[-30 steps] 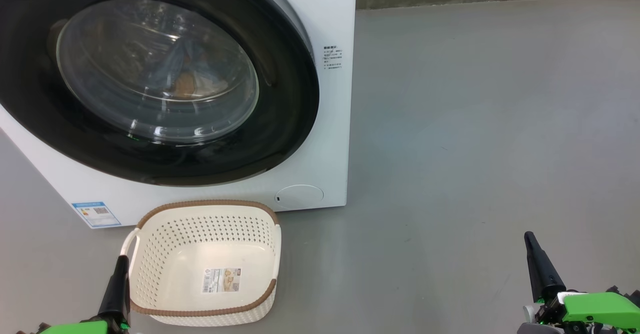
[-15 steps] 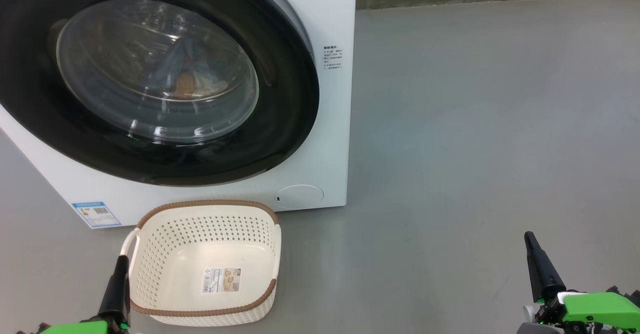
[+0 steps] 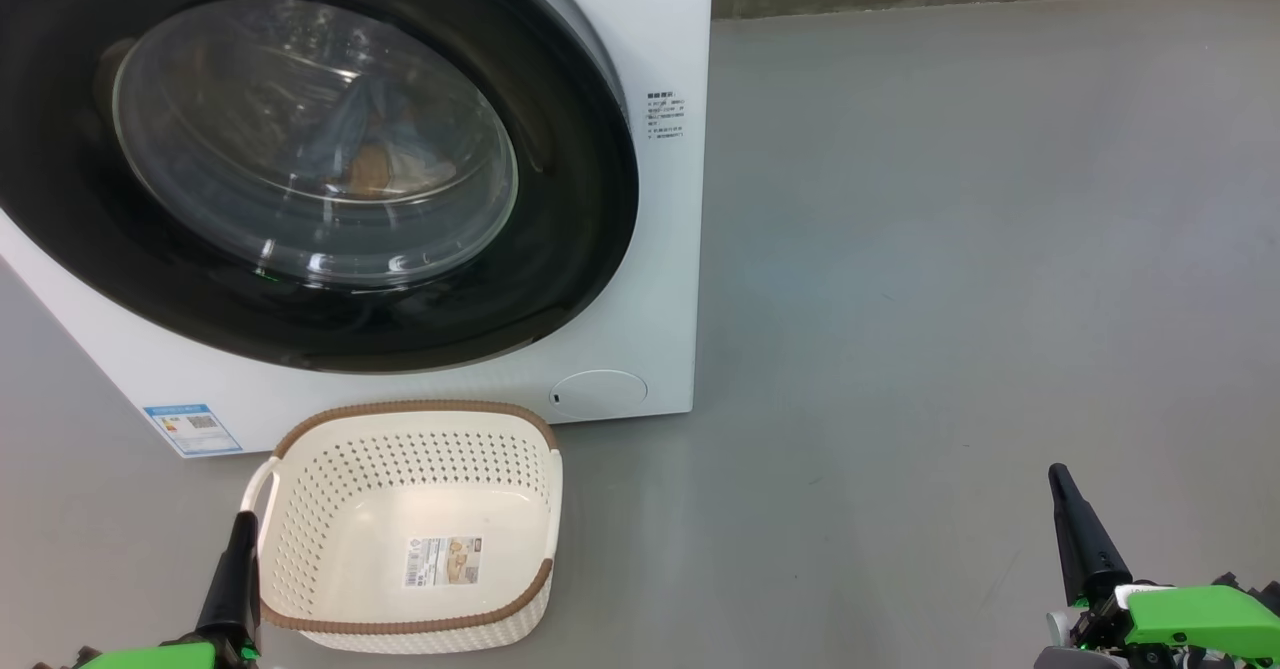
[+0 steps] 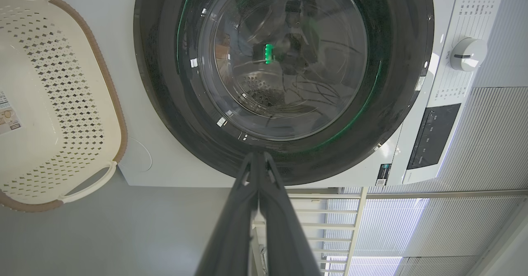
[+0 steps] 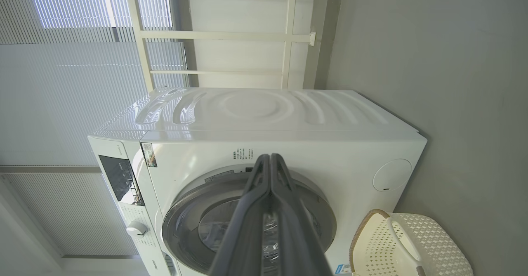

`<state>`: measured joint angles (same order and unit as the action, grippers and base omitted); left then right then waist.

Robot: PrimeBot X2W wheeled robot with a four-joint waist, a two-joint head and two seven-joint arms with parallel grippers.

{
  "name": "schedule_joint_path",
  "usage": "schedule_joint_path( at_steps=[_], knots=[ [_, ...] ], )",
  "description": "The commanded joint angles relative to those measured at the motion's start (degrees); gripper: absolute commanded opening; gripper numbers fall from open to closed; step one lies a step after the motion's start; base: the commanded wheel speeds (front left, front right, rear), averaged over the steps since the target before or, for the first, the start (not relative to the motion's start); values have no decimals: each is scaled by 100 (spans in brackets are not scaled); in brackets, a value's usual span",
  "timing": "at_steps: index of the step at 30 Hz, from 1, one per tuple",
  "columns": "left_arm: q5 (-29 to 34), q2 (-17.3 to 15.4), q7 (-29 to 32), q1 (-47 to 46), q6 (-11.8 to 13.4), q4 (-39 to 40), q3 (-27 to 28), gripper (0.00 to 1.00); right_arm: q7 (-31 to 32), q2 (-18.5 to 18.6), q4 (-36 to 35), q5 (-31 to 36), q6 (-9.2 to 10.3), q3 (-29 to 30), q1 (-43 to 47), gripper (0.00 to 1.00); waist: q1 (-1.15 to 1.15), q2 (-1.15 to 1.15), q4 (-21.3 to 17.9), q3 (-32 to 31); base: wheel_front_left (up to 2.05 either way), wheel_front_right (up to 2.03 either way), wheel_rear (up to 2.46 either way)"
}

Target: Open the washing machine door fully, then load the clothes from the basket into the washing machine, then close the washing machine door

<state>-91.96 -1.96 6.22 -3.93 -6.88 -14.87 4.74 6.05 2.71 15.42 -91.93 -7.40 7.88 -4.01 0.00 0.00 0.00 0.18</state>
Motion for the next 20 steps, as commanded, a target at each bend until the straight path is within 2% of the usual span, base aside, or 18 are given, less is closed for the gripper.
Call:
schedule_joint_path(
  at_steps=[1, 20],
  knots=[
    [-20, -92, 27, -226, -60, 82, 179, 0, 48, 18, -139, -20, -9, -132, -217, 0, 0, 0, 0, 0, 0, 0, 0],
    [-20, -92, 27, -226, -60, 83, 178, 0, 48, 18, -139, -19, -9, -131, -218, 0, 0, 0, 0, 0, 0, 0, 0]
  ],
)
